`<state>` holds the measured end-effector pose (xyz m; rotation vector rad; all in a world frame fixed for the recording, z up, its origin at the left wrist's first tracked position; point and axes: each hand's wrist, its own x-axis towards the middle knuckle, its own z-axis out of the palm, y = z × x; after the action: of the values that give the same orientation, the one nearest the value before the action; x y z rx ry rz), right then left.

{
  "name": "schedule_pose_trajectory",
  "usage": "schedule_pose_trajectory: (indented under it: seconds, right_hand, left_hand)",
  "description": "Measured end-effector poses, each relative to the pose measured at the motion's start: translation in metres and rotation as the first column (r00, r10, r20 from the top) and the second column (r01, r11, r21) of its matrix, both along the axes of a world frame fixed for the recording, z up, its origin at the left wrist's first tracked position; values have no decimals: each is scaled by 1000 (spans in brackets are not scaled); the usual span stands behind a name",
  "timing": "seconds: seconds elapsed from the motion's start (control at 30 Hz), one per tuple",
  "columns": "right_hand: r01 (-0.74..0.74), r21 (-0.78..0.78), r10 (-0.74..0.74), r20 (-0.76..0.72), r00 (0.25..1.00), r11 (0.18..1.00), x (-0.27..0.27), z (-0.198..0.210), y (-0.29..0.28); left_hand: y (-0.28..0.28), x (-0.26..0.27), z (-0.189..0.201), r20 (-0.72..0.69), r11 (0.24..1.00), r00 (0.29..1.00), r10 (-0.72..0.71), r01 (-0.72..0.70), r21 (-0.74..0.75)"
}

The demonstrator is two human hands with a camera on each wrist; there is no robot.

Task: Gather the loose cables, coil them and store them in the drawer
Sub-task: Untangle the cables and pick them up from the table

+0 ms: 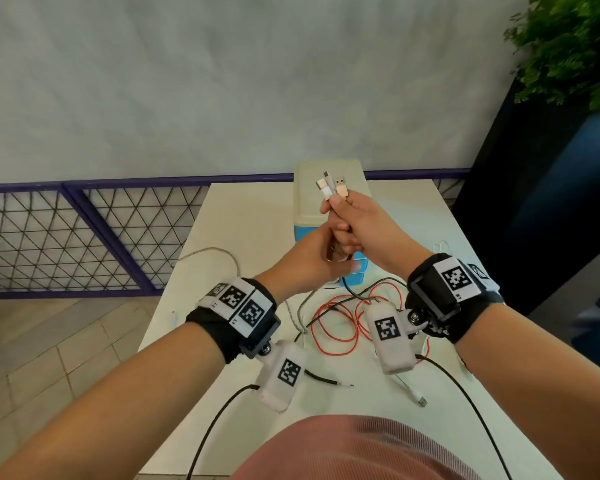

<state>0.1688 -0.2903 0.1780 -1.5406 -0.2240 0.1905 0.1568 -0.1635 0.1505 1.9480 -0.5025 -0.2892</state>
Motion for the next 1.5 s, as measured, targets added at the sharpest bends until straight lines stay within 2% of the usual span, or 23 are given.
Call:
schedule_pose_trajectory:
  seconds: [0.07, 0.17, 0.23, 0.33, 0.4, 0.5, 0.57, 0.6, 0.67, 0.7, 0.73, 0.8, 0.87, 0.9, 0.97, 1.0, 1.07, 1.13, 1.2, 1.3, 1.37, 1.43, 1.5]
  right_hand:
    - [10, 23, -10, -1, 1000, 1000, 1, -2, -3]
    - [41, -5, -41, 18, 999, 999, 0, 0, -3]
    - [72, -51, -70, 42, 997, 996, 0, 1, -3]
    - [149, -152, -136, 93, 986, 977, 0, 3, -12]
    - [202, -233, -173, 136, 975, 951, 4, 2, -19]
    - [302, -317, -245, 206, 947, 899, 11, -5, -31]
    - [353, -409, -259, 267, 928, 842, 12, -10, -37]
    - [365, -445, -254, 291, 923, 818, 12, -11, -37]
    - [379, -484, -243, 322, 915, 789, 11, -12, -38]
    - [391, -494, -246, 334, 910, 777, 11, -11, -39]
    - [405, -496, -258, 339, 905, 768, 11, -10, -41]
    - [438, -477, -293, 350, 890, 762, 12, -10, -46]
    - [456, -490, -296, 371, 880, 742, 14, -12, -49]
    - [462, -511, -286, 387, 877, 724, 15, -13, -50]
    - [484, -535, -284, 415, 865, 692, 16, -15, -54]
    - [499, -526, -300, 419, 857, 689, 16, -15, -57]
    - [532, -495, -340, 428, 838, 687, 16, -15, -64]
    - [549, -494, -358, 431, 828, 675, 16, -15, -69]
    - [534, -504, -354, 413, 839, 679, 16, -16, -67]
    - [466, -478, -308, 374, 875, 744, 13, -15, -51]
    - [342, -511, -180, 340, 923, 788, 7, -13, -36]
    - [195, -604, -4, 303, 953, 773, 0, -12, -19]
    - [86, -651, 94, 237, 967, 755, -2, -14, -6]
  left_hand:
    - [2, -1, -2, 196, 986, 980, 36, -67, 153]
    - [3, -1, -13, 494, 901, 869, 29, -237, 365]
    - [5, 0, -22, 574, 821, 818, 34, -350, 450]
    - [15, 3, -28, 580, 804, 806, 120, -422, 420]
    - [29, 11, -31, 467, 830, 861, 203, -404, 385]
    - [49, 23, -32, 99, 910, 945, 311, -327, 257]
    - [57, 24, -32, -210, 945, 923, 323, -328, 11]
    - [60, 24, -32, -333, 928, 892, 305, -356, -105]
    - [67, 22, -31, -427, 887, 861, 278, -401, -230]
    - [72, 23, -30, -406, 895, 869, 284, -392, -213]
    - [78, 24, -31, -342, 925, 892, 297, -357, -127]
    - [90, 25, -33, -133, 952, 954, 268, -241, 189]
    - [99, 26, -38, 62, 874, 990, 127, -141, 464]
    - [103, 27, -42, 106, 822, 993, 50, -101, 560]
    - [116, 28, -51, 87, 712, 996, -24, -44, 701]
    - [125, 29, -55, 37, 688, 999, -6, -23, 725]
    - [143, 31, -66, -94, 757, 991, 96, -11, 653]
    - [146, 27, -68, -232, 881, 948, 220, -91, 464]
    - [134, 24, -58, -310, 935, 913, 264, -163, 315]
    - [104, 28, -36, -212, 945, 940, 266, -210, 252]
    - [83, 31, -19, -145, 953, 957, 250, -216, 214]
    - [63, 31, -2, -114, 969, 972, 206, -186, 165]
    - [46, 30, 17, -127, 986, 978, 165, -162, 34]
